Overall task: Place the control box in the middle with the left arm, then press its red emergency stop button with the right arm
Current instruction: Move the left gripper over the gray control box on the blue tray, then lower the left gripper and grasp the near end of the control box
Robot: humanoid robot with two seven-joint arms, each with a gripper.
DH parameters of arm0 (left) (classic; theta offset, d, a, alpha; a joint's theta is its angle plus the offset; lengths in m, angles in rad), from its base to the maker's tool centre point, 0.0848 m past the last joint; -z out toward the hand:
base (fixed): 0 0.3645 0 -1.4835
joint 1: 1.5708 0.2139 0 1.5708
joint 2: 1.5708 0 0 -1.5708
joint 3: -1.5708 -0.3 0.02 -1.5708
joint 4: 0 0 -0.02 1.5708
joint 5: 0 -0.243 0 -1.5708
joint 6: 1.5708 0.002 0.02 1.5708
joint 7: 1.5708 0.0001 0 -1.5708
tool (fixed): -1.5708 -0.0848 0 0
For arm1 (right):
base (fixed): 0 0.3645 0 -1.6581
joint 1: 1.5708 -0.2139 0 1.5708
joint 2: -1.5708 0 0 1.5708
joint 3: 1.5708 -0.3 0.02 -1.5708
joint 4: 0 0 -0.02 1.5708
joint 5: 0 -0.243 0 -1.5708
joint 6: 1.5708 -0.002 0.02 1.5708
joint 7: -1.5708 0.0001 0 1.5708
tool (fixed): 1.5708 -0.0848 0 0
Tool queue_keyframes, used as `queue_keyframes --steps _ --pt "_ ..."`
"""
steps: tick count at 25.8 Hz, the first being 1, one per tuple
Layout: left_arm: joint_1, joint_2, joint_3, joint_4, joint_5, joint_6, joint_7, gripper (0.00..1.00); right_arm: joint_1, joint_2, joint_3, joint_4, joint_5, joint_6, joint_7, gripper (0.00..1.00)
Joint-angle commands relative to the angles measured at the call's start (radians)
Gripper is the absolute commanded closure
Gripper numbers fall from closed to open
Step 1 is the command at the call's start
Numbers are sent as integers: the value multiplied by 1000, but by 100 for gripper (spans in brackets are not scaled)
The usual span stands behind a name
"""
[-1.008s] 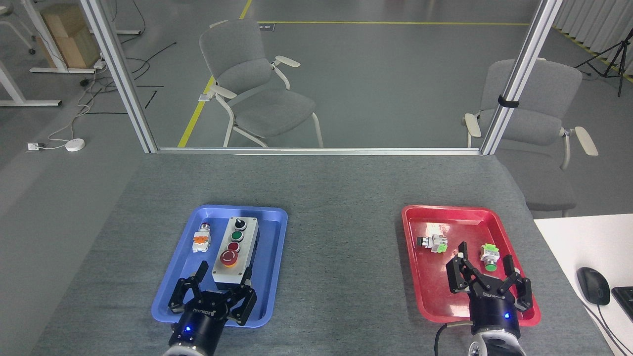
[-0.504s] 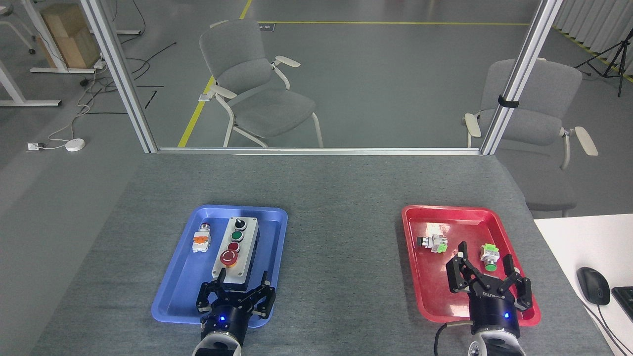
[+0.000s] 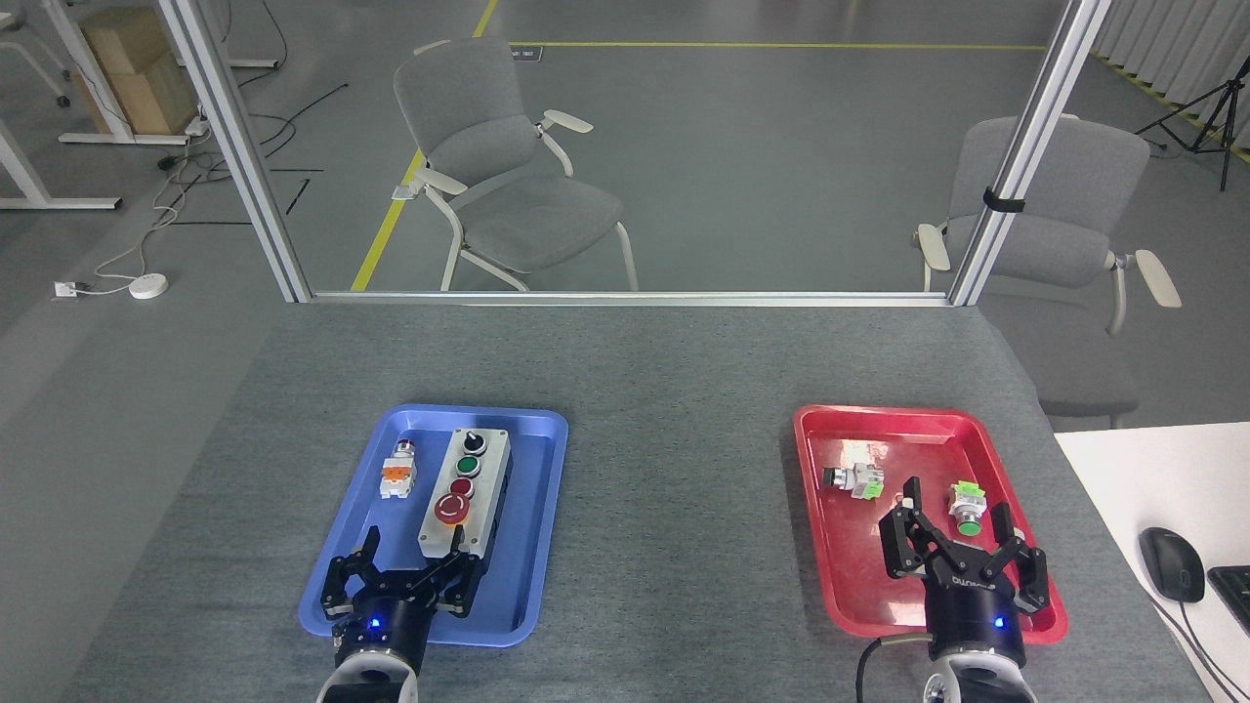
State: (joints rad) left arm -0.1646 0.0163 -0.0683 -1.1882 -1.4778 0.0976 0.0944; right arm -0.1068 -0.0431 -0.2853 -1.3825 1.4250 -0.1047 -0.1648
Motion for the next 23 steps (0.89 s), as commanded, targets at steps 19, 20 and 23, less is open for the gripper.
queue_keyframes --steps 19,20,23 --pt "-99 -41 -19 208 7 -19 7 1 -1 0 0 0 0 0 4 0" --pt "-113 -41 -19 223 8 -16 7 1 -1 0 0 0 0 0 4 0" --pt "-150 -41 -19 259 8 -7 7 1 -1 0 0 0 0 0 4 0"
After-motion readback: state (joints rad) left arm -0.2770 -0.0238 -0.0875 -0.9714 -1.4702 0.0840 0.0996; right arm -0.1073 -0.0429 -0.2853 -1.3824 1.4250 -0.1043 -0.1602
